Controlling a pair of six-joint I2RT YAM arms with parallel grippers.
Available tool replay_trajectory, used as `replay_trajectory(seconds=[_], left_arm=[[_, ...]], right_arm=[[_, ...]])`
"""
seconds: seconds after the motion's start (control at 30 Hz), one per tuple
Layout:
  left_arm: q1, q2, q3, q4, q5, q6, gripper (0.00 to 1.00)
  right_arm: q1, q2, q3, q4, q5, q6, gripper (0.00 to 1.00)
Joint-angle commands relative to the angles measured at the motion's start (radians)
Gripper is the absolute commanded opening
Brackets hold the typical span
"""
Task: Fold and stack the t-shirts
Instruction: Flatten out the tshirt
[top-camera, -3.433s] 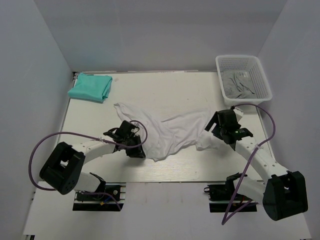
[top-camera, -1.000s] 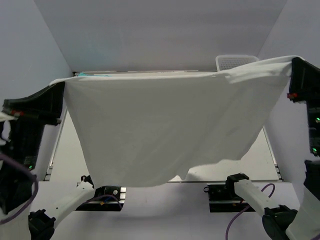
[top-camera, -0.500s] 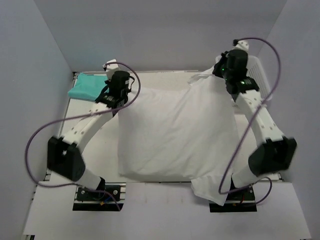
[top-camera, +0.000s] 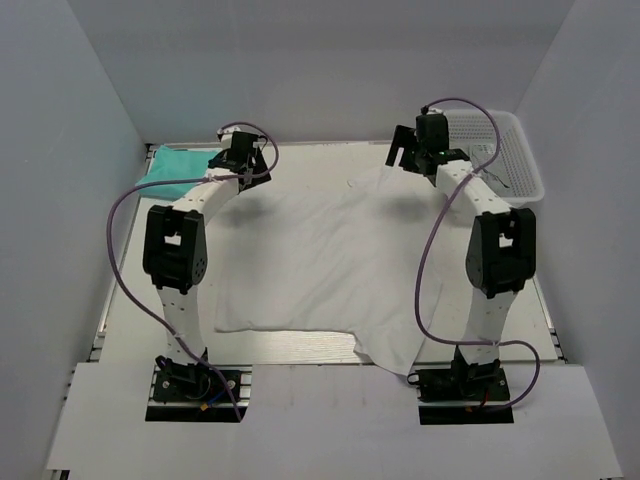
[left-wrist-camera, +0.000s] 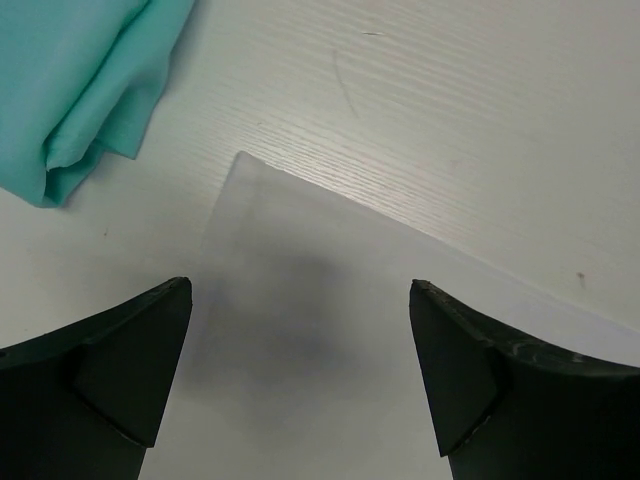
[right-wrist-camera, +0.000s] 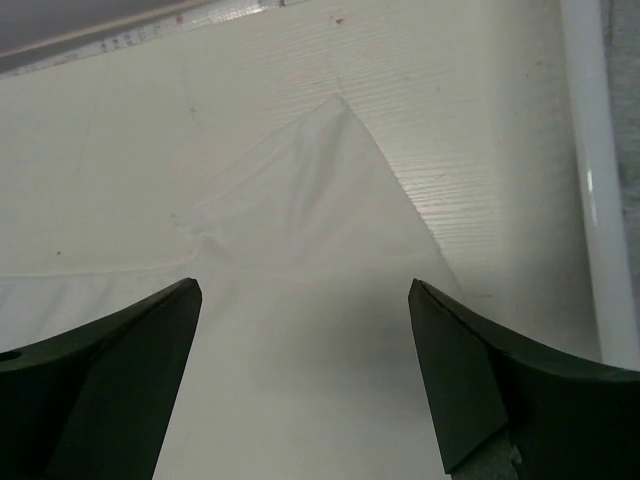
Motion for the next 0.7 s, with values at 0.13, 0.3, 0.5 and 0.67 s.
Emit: replay_trajectory(seconds=[0.13,0.3,0.5,0.67], left_arm=[[-0.016,-0.202,-0.131,0.006,0.132,0.030,1.00],[-0.037,-0.271,-0.284,0.005,0.221,-0.014,1.00],[-0.017,-0.270,-0.441,0.087,0.255,-0.023,1.00],[-0.017,-0.115,-0.314,0.029,0.255,-0.034,1.00]], right_arm=[[0.047,-0.275,-0.221,0.050,0.019,0.021,0.90],[0.075,-0.357,-0.428,0.010,0.050,0.107,0.90],[0.088,-0.340,-0.553,-0.028,0.068,0.131,0.90],[0.079,-0.230,-0.525,-0.071,0.077,0.129,0.90]])
